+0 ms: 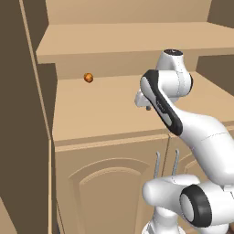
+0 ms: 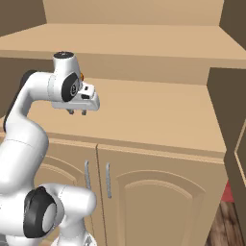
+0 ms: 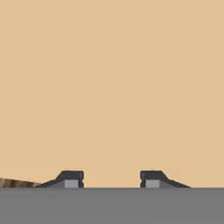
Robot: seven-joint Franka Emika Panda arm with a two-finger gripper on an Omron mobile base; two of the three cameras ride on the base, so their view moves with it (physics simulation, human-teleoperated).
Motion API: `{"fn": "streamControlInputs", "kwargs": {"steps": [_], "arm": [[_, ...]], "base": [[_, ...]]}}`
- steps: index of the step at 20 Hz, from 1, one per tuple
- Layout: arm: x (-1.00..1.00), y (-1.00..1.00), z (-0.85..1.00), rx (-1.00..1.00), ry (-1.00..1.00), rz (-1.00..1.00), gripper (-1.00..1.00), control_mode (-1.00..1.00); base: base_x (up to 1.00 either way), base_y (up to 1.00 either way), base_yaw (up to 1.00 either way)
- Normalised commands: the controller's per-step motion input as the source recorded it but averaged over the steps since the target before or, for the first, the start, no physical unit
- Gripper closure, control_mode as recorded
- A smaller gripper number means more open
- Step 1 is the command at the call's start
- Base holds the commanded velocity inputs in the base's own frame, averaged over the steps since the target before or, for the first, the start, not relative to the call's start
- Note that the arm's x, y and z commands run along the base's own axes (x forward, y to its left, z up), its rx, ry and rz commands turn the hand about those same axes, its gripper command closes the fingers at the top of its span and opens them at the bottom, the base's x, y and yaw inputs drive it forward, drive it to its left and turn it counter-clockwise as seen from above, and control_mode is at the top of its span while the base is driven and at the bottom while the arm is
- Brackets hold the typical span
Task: Pick the oil and vinegar bottle and condiment bottle from the counter and place them in the cabinet.
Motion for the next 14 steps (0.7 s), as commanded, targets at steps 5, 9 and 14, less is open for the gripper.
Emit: {"fn": "streamControlInputs", "kwargs": {"steps": [5,9,14], "arm": [[-0.30,0.01,-0.12,-0.08,-0.05,0.01,-1.00,-1.00],[-0.82,-0.05,0.11,0.03,-0.27,0.01,-1.00,-1.00],[-0.83,-0.07,0.21,0.08,-0.32,0.02,-1.00,-1.00]], "base": [[0.00,0.00,0.00],[0.00,0.00,0.00],[0.00,0.00,0.00]]}}
